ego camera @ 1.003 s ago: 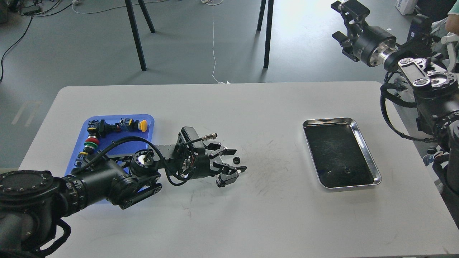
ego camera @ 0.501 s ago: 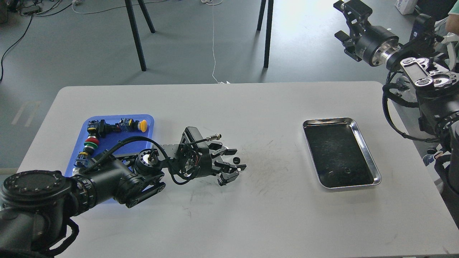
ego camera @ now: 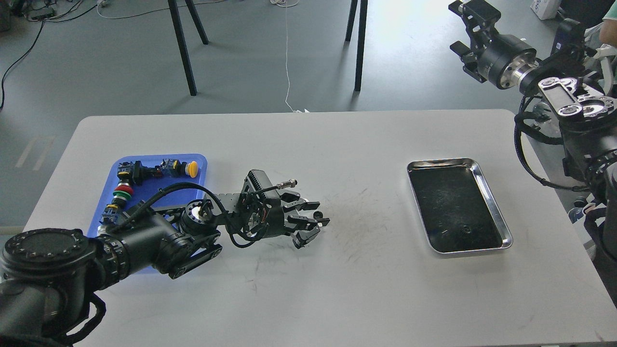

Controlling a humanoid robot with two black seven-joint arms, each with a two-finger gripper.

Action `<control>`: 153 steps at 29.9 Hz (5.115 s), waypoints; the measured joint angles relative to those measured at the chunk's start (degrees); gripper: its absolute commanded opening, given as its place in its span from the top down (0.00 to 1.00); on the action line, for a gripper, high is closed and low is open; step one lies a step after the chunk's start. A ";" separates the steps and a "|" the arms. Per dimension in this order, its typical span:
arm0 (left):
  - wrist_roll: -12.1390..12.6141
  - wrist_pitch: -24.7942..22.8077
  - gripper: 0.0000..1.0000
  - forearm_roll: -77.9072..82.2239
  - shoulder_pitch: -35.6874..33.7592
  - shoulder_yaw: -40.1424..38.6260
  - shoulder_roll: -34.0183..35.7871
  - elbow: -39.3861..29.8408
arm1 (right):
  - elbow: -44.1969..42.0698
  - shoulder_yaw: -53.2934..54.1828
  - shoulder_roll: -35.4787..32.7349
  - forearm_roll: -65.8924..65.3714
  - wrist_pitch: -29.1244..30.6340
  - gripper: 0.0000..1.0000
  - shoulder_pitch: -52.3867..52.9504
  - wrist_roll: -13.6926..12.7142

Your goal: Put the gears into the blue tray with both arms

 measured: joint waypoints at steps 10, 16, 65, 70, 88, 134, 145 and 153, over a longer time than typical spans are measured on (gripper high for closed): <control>0.00 0.00 0.76 0.08 -0.03 0.00 0.07 0.04 | -0.02 -0.04 0.08 0.00 0.00 0.03 0.00 0.00; 0.00 0.05 0.79 0.09 -0.69 0.00 0.29 0.02 | -0.02 -0.02 0.16 0.00 0.00 0.03 -0.01 0.00; 0.00 -1.60 0.78 -0.12 -9.03 2.95 16.86 -1.12 | 0.52 4.30 0.71 0.28 0.00 0.03 -4.91 -0.01; 0.00 -1.62 0.78 -0.02 -9.08 3.80 19.05 -1.17 | 0.59 4.42 0.74 0.43 0.00 0.03 -5.22 -0.01; 0.00 -1.78 0.77 0.42 -10.95 7.77 29.75 -9.72 | 0.54 4.43 2.02 0.46 0.00 0.03 -5.80 -0.01; 0.00 -1.44 0.76 9.30 -8.29 13.70 35.19 -9.47 | 0.50 6.01 2.19 0.52 0.00 0.03 -5.97 -0.01; 0.00 -1.32 0.76 9.18 -7.95 13.65 34.54 -6.44 | 0.47 6.01 2.19 0.53 0.00 0.03 -6.04 -0.02; 0.00 -1.32 0.75 9.10 -8.03 13.62 34.10 -5.19 | 0.44 6.01 1.97 0.53 0.00 0.03 -6.05 -0.02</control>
